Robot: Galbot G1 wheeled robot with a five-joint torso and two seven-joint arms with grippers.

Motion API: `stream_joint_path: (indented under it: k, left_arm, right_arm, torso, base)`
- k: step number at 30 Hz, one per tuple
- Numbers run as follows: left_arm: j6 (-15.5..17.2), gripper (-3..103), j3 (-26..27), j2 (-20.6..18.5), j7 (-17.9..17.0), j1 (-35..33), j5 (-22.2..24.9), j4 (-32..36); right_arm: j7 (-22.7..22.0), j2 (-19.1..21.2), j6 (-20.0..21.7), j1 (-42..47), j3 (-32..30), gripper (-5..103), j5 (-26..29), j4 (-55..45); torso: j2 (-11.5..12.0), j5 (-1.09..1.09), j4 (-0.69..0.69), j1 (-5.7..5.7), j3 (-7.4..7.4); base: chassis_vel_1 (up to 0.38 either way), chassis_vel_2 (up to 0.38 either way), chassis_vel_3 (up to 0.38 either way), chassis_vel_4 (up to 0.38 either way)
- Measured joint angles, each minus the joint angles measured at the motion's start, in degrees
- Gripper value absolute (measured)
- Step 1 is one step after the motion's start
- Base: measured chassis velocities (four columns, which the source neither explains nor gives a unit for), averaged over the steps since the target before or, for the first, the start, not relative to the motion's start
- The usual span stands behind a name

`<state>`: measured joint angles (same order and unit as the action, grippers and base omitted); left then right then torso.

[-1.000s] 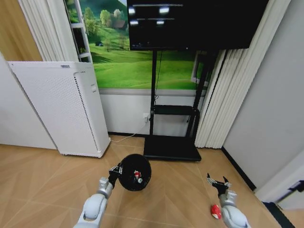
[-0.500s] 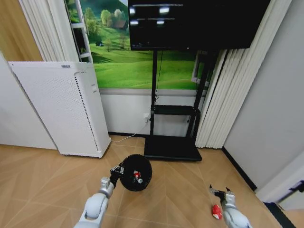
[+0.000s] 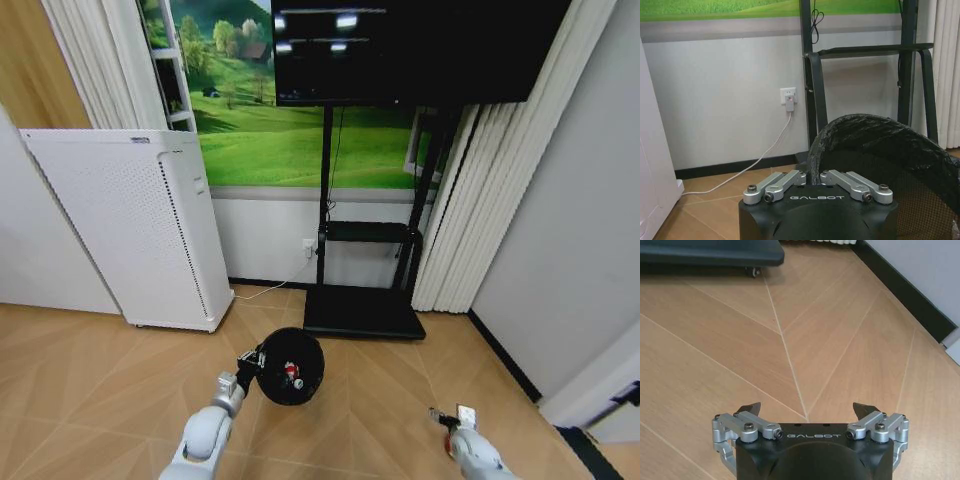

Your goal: Pick up the trash bin and place the garbage on the floor into it.

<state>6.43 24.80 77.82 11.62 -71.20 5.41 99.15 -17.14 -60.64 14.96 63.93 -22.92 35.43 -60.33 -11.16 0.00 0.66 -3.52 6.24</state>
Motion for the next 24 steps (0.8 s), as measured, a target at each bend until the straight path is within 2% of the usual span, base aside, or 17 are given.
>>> stream_joint_path:
  k: [10,24]
  left_arm:
    - [-0.06,7,-0.13,0.34,-0.01,0.04,-0.25,-0.75]
    - [-0.34,7,-0.56,0.98,0.0,0.44,-0.81,-1.84]
  right_arm:
    - [0.34,0.62,-0.34,-2.57,0.53,100,-3.35,7.68]
    - [1.59,0.58,-0.7,0.64,-1.13,100,-3.79,7.61]
  torso:
    - [0.0,0.0,0.0,0.0,0.0]
    - [0.0,0.0,0.0,0.0,0.0]
  base:
    - [0.0,0.0,0.0,0.0]
    - [0.0,0.0,0.0,0.0]
